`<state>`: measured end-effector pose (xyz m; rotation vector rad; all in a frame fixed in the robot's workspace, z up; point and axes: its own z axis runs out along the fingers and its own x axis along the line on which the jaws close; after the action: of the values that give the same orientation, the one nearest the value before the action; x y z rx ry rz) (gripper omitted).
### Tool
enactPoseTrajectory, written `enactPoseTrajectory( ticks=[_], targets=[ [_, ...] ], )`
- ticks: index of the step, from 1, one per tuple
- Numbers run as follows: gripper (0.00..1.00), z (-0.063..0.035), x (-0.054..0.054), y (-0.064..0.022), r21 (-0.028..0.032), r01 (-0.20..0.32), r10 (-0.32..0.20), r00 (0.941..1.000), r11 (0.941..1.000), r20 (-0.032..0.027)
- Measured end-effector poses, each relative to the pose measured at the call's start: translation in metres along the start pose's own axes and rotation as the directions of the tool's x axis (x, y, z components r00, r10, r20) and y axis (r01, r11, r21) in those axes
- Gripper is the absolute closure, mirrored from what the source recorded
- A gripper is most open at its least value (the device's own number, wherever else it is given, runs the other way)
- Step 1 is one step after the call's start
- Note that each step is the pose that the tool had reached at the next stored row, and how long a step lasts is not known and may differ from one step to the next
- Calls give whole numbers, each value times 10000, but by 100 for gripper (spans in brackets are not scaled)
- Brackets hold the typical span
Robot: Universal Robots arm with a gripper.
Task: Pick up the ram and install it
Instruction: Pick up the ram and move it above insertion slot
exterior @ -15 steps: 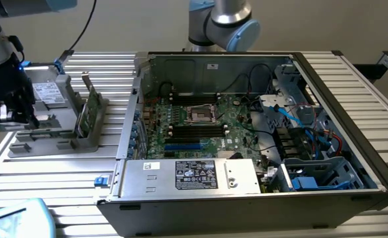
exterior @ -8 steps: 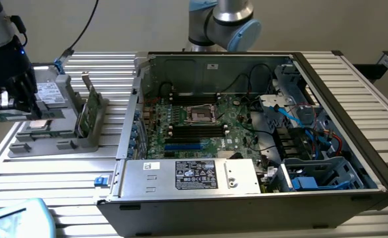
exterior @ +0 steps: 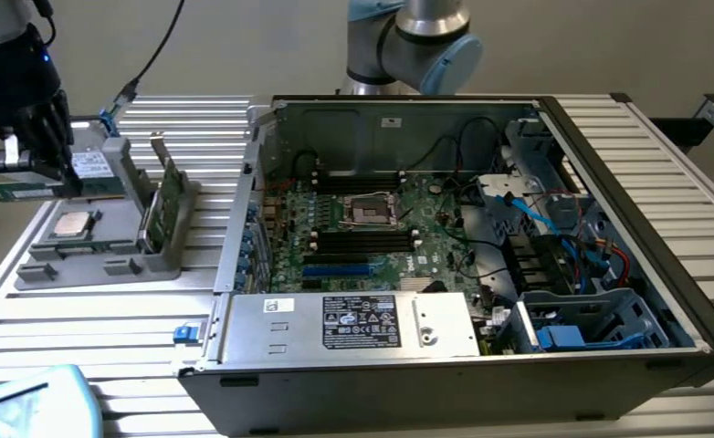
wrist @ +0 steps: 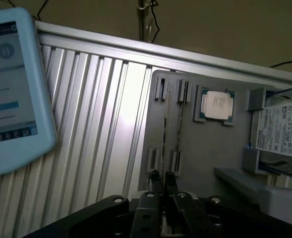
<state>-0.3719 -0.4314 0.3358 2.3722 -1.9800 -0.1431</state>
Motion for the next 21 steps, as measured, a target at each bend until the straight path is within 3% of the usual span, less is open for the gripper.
enactPoseTrajectory(
  ticks=[7, 21],
  targets=[
    [85, -203, 31, -194, 8, 122, -122, 9999, 9999, 102],
    [85, -424, 115, -673, -33, 287, -287, 9995, 9996, 130]
  ],
)
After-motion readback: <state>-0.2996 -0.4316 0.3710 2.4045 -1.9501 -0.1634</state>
